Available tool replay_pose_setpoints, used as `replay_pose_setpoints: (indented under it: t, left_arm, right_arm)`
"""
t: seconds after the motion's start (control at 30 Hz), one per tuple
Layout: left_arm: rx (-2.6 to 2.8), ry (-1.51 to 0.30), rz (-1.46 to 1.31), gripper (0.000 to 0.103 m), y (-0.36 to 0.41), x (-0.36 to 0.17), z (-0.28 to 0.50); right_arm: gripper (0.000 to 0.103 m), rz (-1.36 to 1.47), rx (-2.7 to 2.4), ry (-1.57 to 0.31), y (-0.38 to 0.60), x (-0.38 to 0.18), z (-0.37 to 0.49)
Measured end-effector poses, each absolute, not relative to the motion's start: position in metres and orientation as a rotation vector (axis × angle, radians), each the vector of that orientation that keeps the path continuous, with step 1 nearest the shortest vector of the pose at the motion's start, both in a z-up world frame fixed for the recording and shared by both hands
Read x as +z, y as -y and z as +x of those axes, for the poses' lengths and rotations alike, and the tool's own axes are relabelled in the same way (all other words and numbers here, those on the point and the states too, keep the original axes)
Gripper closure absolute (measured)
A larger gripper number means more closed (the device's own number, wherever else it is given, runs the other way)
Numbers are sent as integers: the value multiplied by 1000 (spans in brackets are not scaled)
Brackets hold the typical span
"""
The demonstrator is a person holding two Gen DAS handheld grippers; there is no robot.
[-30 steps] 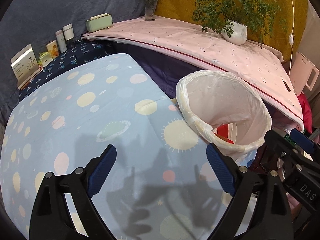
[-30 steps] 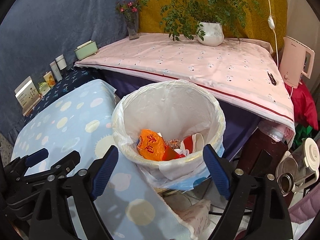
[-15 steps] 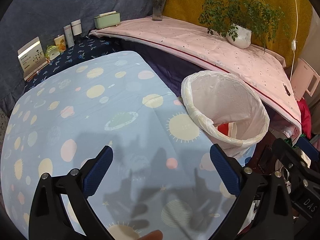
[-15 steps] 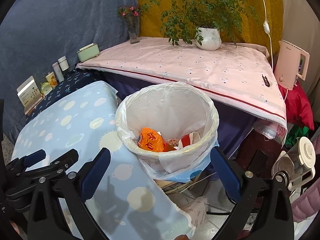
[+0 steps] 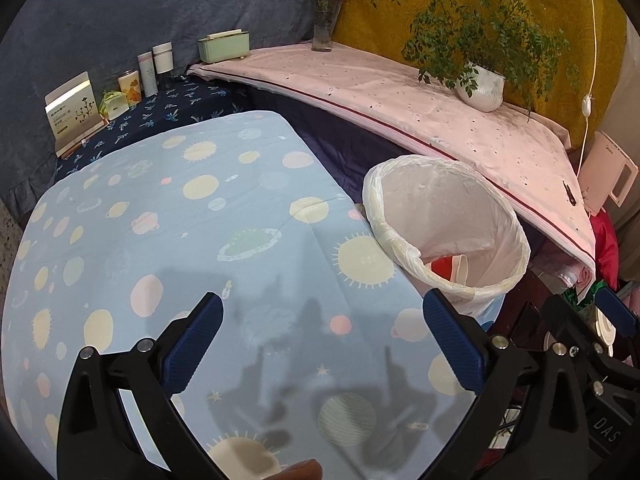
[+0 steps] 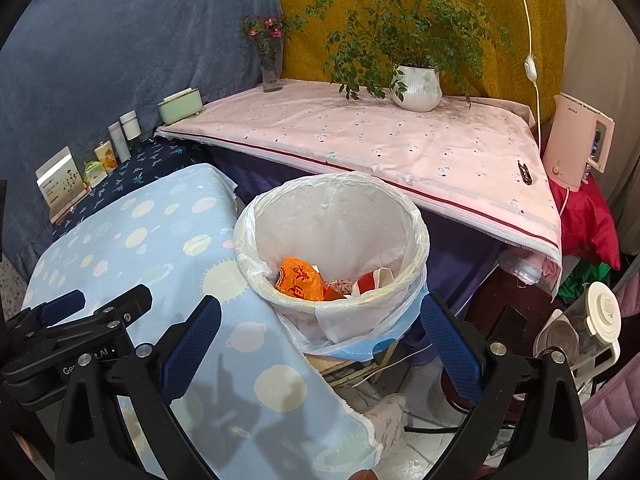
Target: Collect trash
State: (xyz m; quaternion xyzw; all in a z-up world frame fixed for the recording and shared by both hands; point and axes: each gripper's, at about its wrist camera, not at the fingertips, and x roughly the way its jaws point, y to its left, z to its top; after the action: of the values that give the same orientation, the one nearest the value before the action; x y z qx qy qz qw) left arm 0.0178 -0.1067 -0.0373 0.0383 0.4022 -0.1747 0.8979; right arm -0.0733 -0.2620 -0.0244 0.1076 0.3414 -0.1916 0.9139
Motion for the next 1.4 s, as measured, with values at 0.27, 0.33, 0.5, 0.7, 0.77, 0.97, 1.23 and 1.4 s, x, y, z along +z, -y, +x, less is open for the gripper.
replay_pose_setpoints:
  t: [0.27,0.33,0.5,0.7,0.77,0.97,1.23,1.4]
  left_arm:
    - [-346,-827,78,7,106,-36,15]
    - [-344,-828,77,7,106,-35,15]
    - [-339,-824,75,7,105,-34,14]
    - [-328,-833,79,7,105,-36,14]
    - [-327,-831,81,7,105,-36,14]
    - [-320,-830,87,7,106,-36,13]
    - [-310,-826,91,7,106,-35,11]
    - [-318,-817,94,7,108,-32,10]
  right_arm:
    - [7,206,-401,-706,259,-23,-75]
    - [7,201,-401,-706,259,-23,-76]
    - [7,192,-404,-706,257,-22,-77]
    - [7,192,-403,-710,257,-23,-76]
    - [7,192,-402,-710,257,-23,-76]
    - [7,189,-400,-714,257,-25,-76]
    - [7,189,-397,-716,257,-25,-76]
    - [7,186,-396,-717,256,-26,-77]
